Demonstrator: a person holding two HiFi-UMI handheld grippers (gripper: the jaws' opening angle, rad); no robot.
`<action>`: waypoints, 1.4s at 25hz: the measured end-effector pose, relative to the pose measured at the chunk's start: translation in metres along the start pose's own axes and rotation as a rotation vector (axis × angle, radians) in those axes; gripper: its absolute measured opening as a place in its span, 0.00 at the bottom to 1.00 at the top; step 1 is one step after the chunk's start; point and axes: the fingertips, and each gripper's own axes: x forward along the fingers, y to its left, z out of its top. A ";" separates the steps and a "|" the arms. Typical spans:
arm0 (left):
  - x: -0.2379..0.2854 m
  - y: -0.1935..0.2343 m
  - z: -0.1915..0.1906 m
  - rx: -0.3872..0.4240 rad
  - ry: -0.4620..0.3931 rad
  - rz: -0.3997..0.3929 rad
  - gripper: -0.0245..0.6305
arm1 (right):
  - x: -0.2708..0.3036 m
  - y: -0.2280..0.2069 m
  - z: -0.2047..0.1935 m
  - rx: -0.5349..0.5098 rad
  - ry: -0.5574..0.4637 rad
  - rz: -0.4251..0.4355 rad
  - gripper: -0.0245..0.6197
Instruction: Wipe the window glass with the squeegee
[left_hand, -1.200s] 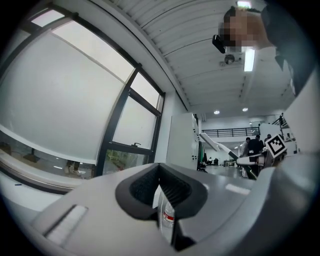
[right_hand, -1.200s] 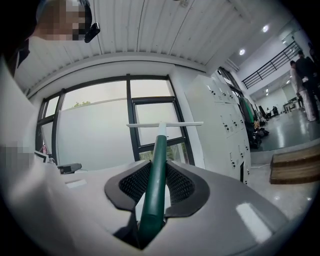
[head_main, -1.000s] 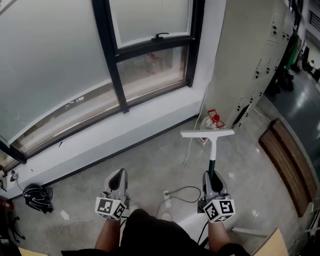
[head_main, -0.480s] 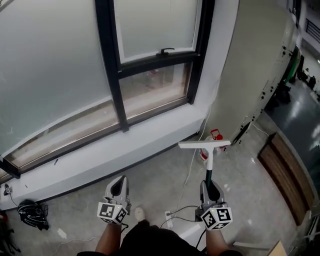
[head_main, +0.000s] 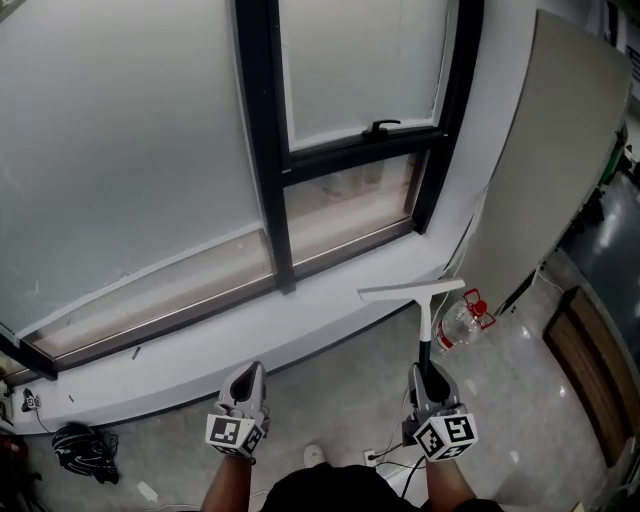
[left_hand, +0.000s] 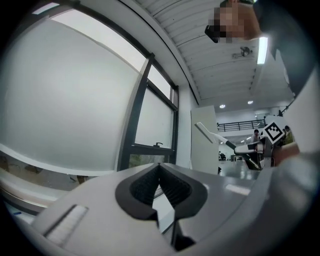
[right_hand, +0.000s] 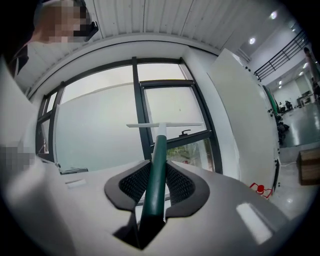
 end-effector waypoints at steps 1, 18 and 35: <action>0.002 0.007 0.003 0.000 -0.008 0.006 0.04 | 0.010 0.006 0.000 -0.007 0.004 0.014 0.19; 0.138 0.010 0.024 0.003 -0.104 -0.048 0.04 | 0.150 -0.048 0.024 -0.024 -0.008 0.103 0.19; 0.311 -0.002 0.047 0.049 -0.099 0.114 0.04 | 0.297 -0.163 0.091 -0.049 -0.032 0.294 0.19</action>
